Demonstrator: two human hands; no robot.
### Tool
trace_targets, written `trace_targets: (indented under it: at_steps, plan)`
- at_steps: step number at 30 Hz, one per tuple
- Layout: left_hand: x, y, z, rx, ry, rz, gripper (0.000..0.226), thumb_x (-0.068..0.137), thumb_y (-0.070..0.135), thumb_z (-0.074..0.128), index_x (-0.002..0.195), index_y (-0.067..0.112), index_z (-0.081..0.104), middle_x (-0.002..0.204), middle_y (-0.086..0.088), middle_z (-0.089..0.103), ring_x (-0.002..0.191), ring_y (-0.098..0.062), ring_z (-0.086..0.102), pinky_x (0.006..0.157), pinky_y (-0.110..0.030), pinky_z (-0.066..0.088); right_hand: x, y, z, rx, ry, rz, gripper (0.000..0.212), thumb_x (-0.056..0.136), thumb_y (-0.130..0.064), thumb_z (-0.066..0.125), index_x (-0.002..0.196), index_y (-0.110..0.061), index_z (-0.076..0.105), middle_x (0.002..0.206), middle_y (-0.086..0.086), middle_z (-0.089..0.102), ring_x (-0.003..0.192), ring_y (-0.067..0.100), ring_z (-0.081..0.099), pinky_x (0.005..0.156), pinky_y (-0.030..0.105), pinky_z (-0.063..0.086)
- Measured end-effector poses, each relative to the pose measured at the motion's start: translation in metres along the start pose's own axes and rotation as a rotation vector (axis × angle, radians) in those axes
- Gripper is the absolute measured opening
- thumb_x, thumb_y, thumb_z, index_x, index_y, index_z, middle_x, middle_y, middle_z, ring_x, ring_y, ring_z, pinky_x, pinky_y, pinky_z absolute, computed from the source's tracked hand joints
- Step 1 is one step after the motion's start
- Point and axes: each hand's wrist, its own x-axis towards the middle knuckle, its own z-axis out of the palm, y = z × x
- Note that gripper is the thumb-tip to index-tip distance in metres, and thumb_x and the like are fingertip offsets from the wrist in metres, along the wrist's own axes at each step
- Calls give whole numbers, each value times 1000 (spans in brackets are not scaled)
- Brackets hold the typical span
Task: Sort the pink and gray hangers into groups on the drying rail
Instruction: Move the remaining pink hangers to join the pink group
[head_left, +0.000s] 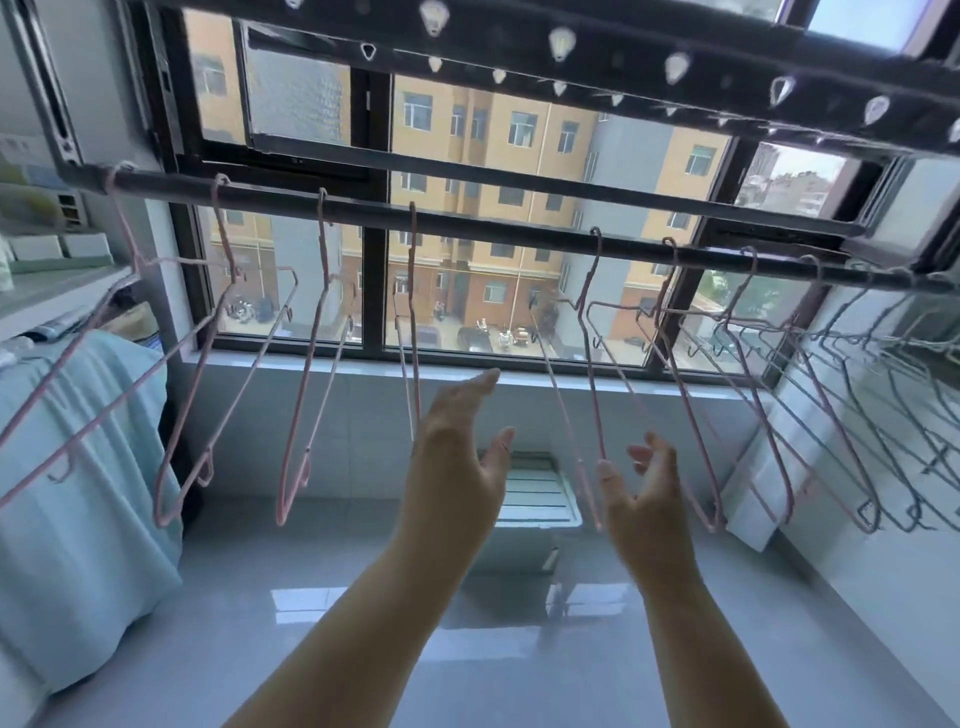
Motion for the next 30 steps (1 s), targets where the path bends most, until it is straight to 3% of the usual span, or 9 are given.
trace_targets:
  at_steps: [3,6,10,15,19,22,30]
  plan:
    - [-6,6,26,-70,-204,-71,44,85,14,60,128,12,49,118,-6,61,104,-13,56,94,-18,42,12,6,8,266,-230,130,27,93,-12,47,120,-12,45,98,8,61,80,11,53,63,8,39]
    - [-3,1,46,-31,-381,-204,46,91,25,49,134,12,41,135,-9,51,122,-20,49,105,-34,39,12,10,22,536,-339,188,17,91,-7,48,103,-12,58,80,1,67,73,10,61,62,16,45]
    - [14,-3,51,-122,-488,-378,43,93,30,45,131,9,43,133,-13,52,119,-27,52,101,-43,42,8,8,39,719,-347,130,25,91,-2,48,97,-20,64,74,-5,72,67,4,66,59,13,49]
    - [27,0,45,-273,-356,-479,28,90,13,53,117,8,56,114,-11,63,98,-27,64,86,-46,53,7,1,52,805,-410,66,25,90,1,50,99,-17,64,70,-8,72,65,3,66,57,13,50]
    - [32,-6,41,-307,-264,-526,29,84,5,60,113,12,61,99,-1,66,92,-21,65,82,-45,55,8,-9,55,789,-451,30,24,91,0,49,93,-16,68,68,-7,71,62,4,65,55,12,48]
    - [31,-13,39,-312,-207,-549,32,81,4,63,112,14,62,101,-4,68,92,-21,65,81,-46,56,5,-14,58,789,-498,20,31,91,2,46,85,-18,68,62,-9,68,52,-1,58,49,9,44]
    - [23,-30,31,-386,-107,-627,31,82,3,62,108,19,62,101,-3,68,87,-24,68,69,-45,59,-2,-20,65,789,-602,5,25,93,-1,44,93,-11,67,65,-9,69,57,0,62,50,8,43]
